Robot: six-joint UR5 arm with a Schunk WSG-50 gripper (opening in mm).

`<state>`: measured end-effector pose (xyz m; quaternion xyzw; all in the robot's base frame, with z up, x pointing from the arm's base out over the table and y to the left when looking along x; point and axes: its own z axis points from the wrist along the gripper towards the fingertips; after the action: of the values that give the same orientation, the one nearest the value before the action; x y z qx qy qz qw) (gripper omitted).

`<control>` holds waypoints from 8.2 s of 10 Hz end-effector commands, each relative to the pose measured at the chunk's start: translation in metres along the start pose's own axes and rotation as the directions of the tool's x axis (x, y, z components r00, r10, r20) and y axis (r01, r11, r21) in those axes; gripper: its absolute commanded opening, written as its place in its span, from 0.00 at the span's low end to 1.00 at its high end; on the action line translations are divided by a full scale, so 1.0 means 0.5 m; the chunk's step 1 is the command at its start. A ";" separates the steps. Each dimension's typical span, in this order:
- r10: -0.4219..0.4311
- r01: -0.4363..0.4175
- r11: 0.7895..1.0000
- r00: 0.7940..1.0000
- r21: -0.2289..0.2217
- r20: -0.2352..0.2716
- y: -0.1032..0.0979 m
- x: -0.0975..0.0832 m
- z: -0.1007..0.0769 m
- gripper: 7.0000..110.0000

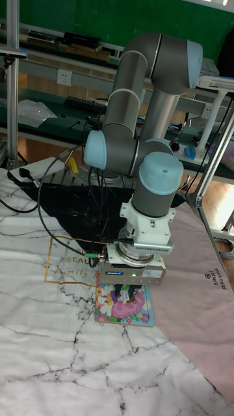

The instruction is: Assemble one piece of a puzzle

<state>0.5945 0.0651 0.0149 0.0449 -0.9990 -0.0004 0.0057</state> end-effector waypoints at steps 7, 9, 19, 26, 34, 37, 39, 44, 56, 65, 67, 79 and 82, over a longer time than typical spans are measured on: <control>0.176 -0.177 0.984 0.984 -0.030 -0.037 0.135 0.074 -0.003 0.00; 0.196 -0.197 0.980 0.980 -0.015 -0.028 0.145 0.078 0.013 0.00; 0.152 -0.152 0.988 0.984 0.008 -0.095 0.122 0.108 0.029 0.00; 0.008 -0.007 0.999 0.999 -0.032 0.035 0.131 0.039 0.028 0.00; 0.098 -0.097 0.995 0.991 -0.017 0.088 0.120 0.015 0.026 0.00; 0.104 -0.104 0.995 0.994 -0.009 0.028 0.130 0.061 0.021 0.00; 0.109 -0.109 0.994 0.994 0.009 -0.002 0.123 0.077 0.022 0.00; 0.121 -0.120 0.993 0.991 0.011 -0.065 0.117 0.110 0.028 0.00; 0.092 -0.092 0.996 0.992 0.012 -0.084 0.113 0.108 0.034 0.00; 0.074 -0.076 0.997 0.991 -0.016 -0.114 0.116 0.115 0.040 0.00; 0.066 -0.069 0.997 0.990 -0.019 -0.122 0.117 0.116 0.040 0.00; 0.039 -0.042 0.999 0.987 -0.014 -0.154 0.112 0.113 0.046 0.00; 0.035 -0.039 0.999 0.987 -0.020 -0.158 0.115 0.114 0.045 0.00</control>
<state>0.5321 0.1148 -0.0079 0.0277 -0.9962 -0.0017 0.0828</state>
